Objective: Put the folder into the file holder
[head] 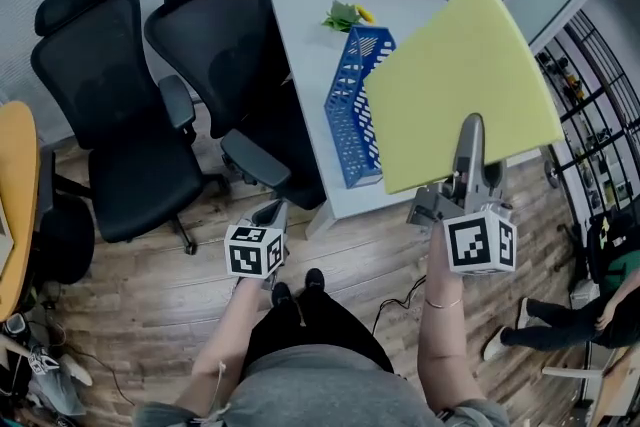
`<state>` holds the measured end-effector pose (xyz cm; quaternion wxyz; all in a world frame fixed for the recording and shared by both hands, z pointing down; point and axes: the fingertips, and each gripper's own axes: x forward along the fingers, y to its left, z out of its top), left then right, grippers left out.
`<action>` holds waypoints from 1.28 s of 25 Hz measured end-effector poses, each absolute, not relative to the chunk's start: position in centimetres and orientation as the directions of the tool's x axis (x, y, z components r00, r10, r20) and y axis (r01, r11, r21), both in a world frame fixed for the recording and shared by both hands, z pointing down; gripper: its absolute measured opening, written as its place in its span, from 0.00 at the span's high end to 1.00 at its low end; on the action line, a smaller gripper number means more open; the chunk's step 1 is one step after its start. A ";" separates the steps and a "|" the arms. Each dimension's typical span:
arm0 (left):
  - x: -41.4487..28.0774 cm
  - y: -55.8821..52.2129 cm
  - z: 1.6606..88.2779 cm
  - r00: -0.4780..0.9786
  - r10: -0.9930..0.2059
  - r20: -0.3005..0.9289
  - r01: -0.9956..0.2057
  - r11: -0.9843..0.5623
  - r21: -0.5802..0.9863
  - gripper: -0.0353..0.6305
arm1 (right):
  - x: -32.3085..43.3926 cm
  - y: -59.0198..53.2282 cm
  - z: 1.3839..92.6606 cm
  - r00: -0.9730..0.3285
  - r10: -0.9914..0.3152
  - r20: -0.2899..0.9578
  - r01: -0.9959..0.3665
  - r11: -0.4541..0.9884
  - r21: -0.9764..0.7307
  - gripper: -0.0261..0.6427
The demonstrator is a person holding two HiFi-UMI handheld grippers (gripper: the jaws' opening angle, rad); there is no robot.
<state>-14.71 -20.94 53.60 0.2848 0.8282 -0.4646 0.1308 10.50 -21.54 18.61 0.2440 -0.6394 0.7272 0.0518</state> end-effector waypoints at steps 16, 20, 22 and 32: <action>-16.4 -24.0 54.3 0.479 -0.717 0.506 -0.875 -0.345 0.339 0.90 | 8.9 -27.2 18.4 -0.114 -0.880 -0.461 -0.962 0.213 -0.168 0.71; -16.7 -24.4 54.8 0.466 -0.713 0.524 -0.882 -0.328 0.338 0.90 | 8.8 -28.3 19.6 -0.123 -0.886 -0.448 -0.959 0.223 -0.178 0.71; -16.7 -24.6 55.0 0.461 -0.712 0.530 -0.885 -0.323 0.336 0.90 | 8.8 -28.6 20.1 -0.126 -0.888 -0.442 -0.958 0.225 -0.179 0.70; -16.2 -24.9 56.0 0.447 -0.699 0.558 -0.892 -0.305 0.333 0.90 | 9.2 -29.5 22.3 -0.133 -0.887 -0.442 -0.952 0.238 -0.191 0.69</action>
